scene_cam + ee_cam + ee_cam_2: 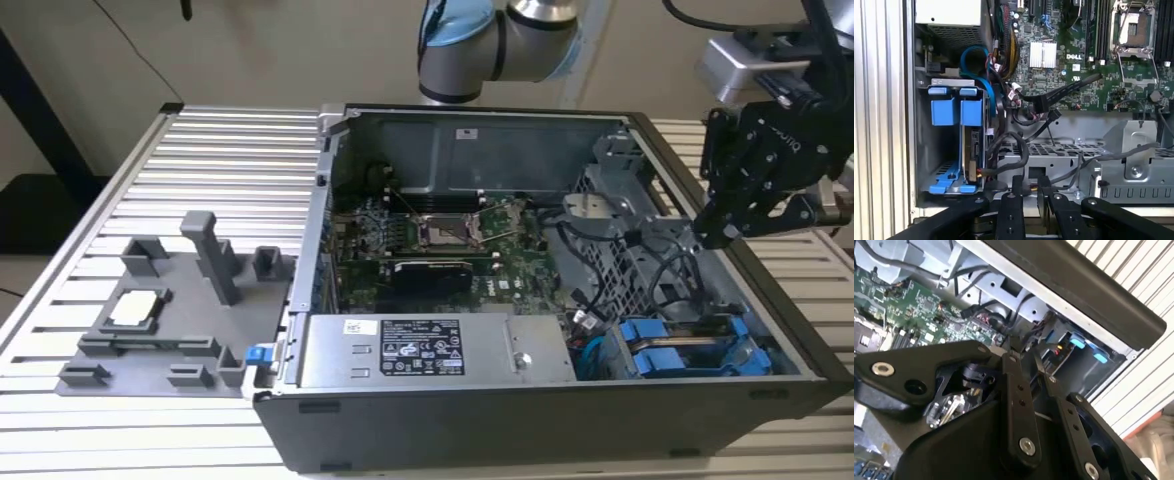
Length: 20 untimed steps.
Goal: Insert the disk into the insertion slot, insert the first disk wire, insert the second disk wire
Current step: 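Insert the first disk wire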
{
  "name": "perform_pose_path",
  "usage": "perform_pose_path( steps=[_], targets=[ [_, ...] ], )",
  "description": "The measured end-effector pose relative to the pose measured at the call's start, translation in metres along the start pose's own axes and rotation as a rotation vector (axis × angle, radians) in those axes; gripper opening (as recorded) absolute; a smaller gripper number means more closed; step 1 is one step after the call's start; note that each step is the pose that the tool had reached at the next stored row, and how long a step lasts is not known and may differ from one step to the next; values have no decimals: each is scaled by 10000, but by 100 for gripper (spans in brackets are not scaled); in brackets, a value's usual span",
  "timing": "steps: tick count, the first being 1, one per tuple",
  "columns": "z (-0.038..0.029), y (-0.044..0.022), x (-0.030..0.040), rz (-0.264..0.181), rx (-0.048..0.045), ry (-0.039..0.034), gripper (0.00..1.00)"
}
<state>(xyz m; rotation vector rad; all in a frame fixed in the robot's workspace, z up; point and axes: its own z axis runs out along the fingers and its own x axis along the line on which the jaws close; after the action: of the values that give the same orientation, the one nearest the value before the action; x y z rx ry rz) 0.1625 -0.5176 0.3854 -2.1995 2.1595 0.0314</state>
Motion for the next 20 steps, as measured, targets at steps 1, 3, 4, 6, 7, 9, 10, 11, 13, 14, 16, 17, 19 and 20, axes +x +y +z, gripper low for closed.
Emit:
perform_pose_path(
  steps=[1,3,4,6,7,9,10,11,13,14,16,17,19,20],
  targets=[
    [0,27,-2,1,0,-1,27],
    [-2,86,-4,0,7,0,27],
    [-3,121,-5,-1,19,0,27],
    [-5,194,-6,-2,50,1,27],
    [-6,234,-7,-3,70,2,27],
    [-8,300,-10,-5,104,2,27],
    [-9,329,-13,-5,118,3,27],
    [-10,356,-16,-6,131,4,27],
    [-11,402,-22,-9,146,5,27],
    [-11,430,-26,-10,156,5,27],
    [-12,478,-41,-11,178,8,27],
    [-12,491,-51,-22,180,12,27],
    [-11,502,-73,-118,176,30,27],
    [-11,507,-89,-171,172,50,27]
  ],
)
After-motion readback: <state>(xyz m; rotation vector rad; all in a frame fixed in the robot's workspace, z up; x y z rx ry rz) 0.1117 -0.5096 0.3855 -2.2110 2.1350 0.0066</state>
